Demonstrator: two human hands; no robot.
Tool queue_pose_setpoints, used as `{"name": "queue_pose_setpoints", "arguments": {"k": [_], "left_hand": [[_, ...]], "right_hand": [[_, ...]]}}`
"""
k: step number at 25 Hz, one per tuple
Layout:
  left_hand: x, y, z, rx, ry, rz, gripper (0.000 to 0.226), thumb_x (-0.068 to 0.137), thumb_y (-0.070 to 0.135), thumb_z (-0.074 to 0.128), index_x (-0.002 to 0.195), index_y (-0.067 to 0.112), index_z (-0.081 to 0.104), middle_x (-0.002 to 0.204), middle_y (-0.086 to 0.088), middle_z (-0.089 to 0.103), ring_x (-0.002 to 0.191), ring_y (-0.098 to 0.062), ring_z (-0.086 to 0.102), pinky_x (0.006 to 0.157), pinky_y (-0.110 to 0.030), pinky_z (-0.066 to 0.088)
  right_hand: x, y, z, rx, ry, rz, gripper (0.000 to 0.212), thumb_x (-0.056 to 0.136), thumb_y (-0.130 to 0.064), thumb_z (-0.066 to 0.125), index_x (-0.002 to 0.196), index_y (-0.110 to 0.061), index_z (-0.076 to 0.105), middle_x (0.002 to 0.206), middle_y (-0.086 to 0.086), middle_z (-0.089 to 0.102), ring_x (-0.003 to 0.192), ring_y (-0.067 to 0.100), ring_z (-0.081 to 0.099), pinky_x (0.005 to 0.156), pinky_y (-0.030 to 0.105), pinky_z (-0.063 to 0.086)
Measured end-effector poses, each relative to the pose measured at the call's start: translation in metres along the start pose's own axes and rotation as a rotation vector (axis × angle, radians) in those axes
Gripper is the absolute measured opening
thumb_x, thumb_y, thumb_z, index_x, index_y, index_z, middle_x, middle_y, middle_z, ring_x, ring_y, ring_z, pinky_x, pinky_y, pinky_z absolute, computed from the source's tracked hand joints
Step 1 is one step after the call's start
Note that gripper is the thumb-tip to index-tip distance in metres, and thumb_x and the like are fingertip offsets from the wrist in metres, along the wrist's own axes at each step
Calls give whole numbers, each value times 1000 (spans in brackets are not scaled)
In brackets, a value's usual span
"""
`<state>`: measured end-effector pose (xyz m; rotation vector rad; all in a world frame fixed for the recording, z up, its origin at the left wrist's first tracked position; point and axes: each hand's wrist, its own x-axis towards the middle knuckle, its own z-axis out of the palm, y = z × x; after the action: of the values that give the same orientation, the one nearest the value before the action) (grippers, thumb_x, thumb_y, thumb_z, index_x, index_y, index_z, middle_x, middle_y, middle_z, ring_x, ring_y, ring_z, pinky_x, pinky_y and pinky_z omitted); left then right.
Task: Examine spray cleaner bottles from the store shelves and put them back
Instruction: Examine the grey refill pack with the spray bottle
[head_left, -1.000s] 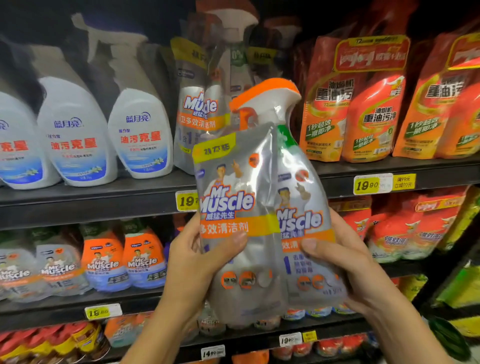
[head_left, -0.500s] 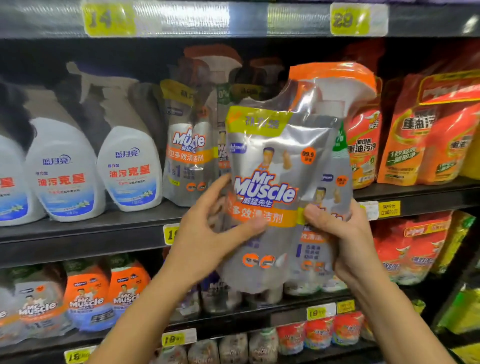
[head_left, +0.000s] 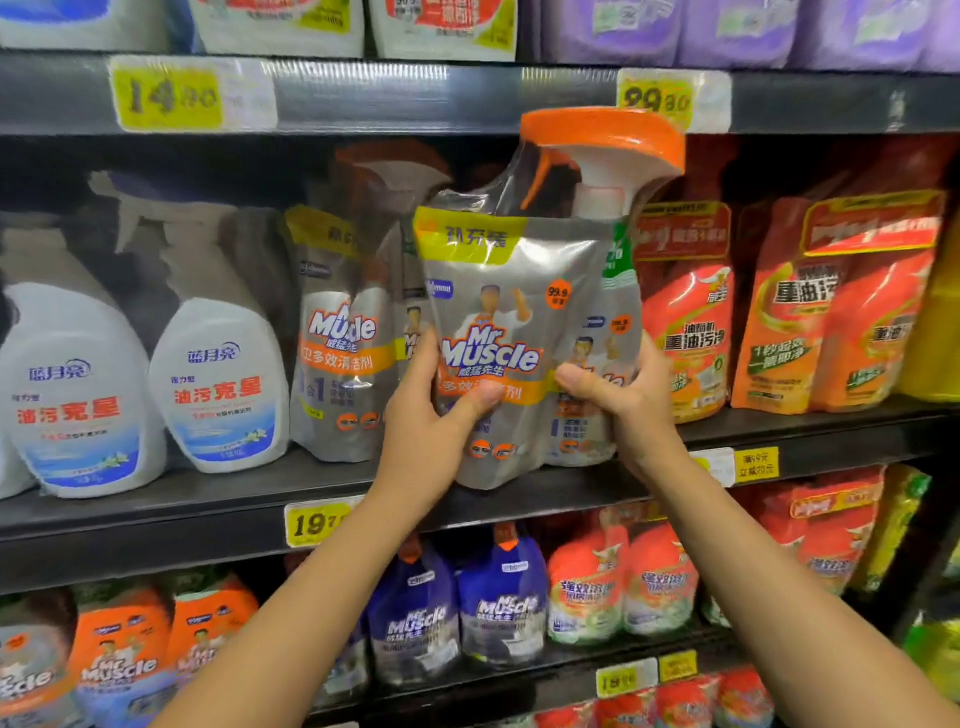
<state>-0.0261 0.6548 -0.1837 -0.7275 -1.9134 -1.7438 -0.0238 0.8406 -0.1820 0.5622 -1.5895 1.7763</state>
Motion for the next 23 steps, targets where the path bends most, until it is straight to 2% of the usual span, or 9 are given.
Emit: {"name": "queue_pose_setpoints", "arguments": {"k": [3,5,8,10,13,15,18,20,23], "left_hand": [[-2,-4,2,12,32,-3,50,82,15,72,129,13,53,111,7,68,100,-3,64,90,-21,48],[-3,0,1,34,32,0,47,83,14,71,127,16,55,107,12,69,97,0,64,87,-19,48],[-12,10,1,1,12,21,42,81,21,73,120,28,58,102,19,71,96,3,65,83,-15,50],[-20,17,-2,-56,-10,22,47,76,27,74,121,28,59,105,20,71,98,2,66,80,-12,49],[-37,24,-12,-141,-114,-29,45,71,37,72,116,39,65,108,14,72,100,-3,67,76,-13,52],[-44,26,-13,-177,-163,-90,41,69,35,75,109,44,68,105,12,74,97,-5,69,73,-12,52],[-33,27,-8,-140,-94,-101,35,73,28,73,108,31,70,102,12,74,95,-4,69,74,-15,53],[-16,29,-5,-66,-41,-102,37,78,31,73,114,28,65,103,13,73,97,-4,68,81,-22,53],[5,27,3,53,-14,-95,52,73,38,76,121,30,57,106,16,70,96,2,65,85,-25,52]], "right_hand": [[4,5,-4,-26,-51,3,45,62,-28,79,103,-22,61,91,-12,75,84,6,70,71,20,53],[6,2,-6,-32,-97,12,46,64,-28,78,106,-22,60,95,-11,75,88,8,70,73,20,53],[0,-7,-6,11,-122,16,47,66,-24,76,109,-22,60,99,-8,75,92,11,71,74,21,54],[-11,-14,-8,50,-124,26,42,66,-23,76,106,-26,64,99,-6,75,91,13,72,73,22,55],[-34,-23,-14,98,-155,153,39,65,-27,79,102,-23,70,100,8,75,92,28,72,74,34,57],[-42,-27,-16,106,-198,235,39,65,-27,80,101,-18,71,100,13,74,91,33,71,74,39,58],[-28,-34,-14,110,-192,287,29,67,-18,79,96,-19,73,97,13,75,86,30,73,68,33,57],[-8,-35,-10,90,-175,286,24,70,-17,76,93,-20,73,96,10,75,84,26,73,66,30,57],[17,-27,-3,-30,-143,207,37,68,-22,77,103,-16,64,97,5,75,87,20,73,69,31,57]]}}
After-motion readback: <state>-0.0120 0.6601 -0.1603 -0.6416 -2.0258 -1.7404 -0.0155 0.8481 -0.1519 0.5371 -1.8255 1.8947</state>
